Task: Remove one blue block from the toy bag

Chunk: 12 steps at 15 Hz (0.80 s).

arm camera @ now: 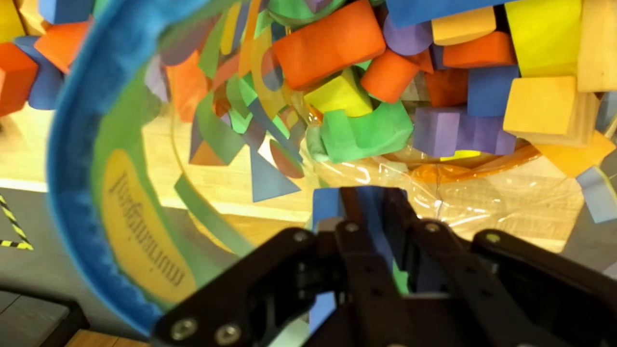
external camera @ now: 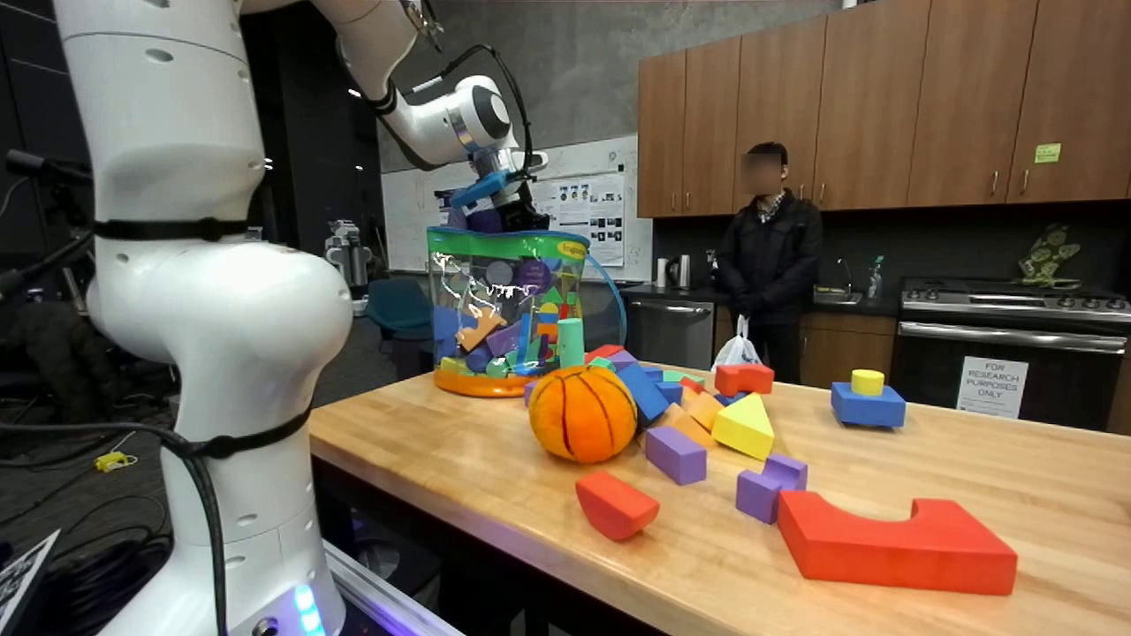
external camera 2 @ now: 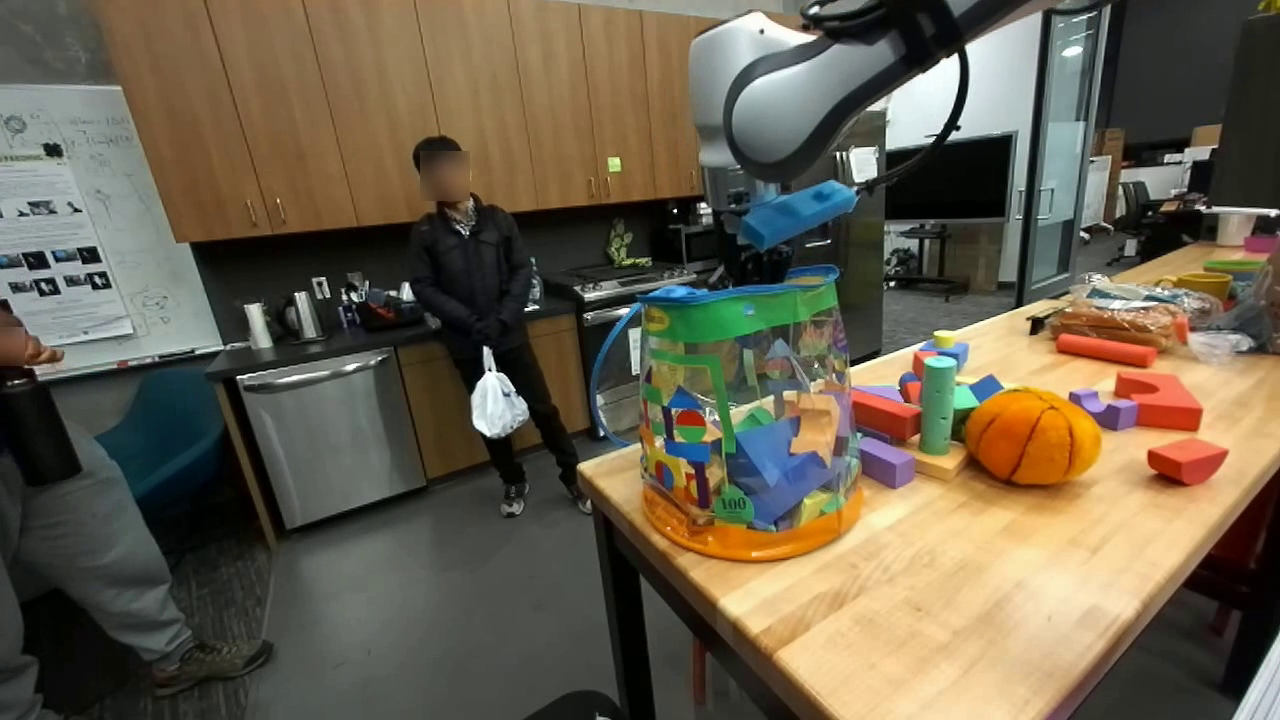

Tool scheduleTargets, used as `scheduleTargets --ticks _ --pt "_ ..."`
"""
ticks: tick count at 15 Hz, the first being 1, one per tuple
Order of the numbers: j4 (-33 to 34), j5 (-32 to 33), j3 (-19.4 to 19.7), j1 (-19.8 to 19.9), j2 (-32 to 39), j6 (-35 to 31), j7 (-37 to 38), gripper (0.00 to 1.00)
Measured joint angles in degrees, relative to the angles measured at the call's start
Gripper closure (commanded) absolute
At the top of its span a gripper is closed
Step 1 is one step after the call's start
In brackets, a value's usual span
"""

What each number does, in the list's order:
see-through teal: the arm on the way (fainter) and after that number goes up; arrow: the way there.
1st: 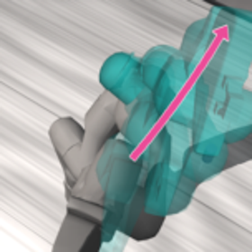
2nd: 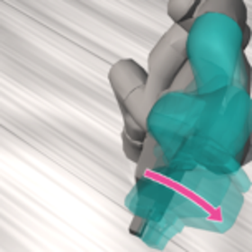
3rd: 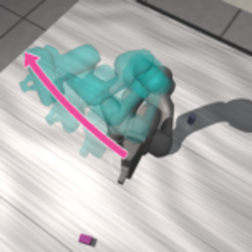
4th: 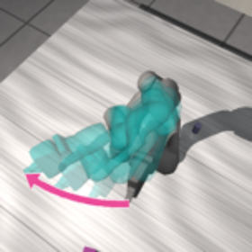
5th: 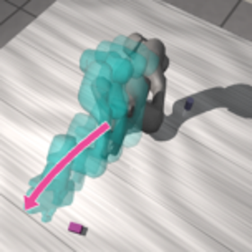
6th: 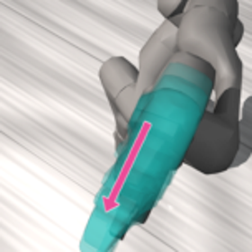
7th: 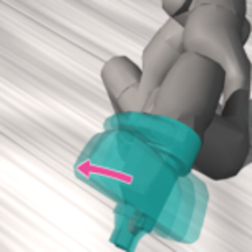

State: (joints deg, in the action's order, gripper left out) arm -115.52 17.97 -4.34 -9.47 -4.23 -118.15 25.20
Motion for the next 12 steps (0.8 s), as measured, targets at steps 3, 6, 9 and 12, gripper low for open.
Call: scheduleTargets --ticks 3,6,9,12 --pt "-1.7 1.1 -0.7 1.1 -3.3 -1.7 1.6 0.96" --pt "-2.9 1.1 -1.3 2.4 -5.8 -3.0 2.4 0.96" --pt "-3.9 1.1 -1.5 3.9 -7.8 -3.6 2.5 0.96" --pt "-5.7 1.1 -1.4 5.9 -10.6 -5.8 3.3 0.96"
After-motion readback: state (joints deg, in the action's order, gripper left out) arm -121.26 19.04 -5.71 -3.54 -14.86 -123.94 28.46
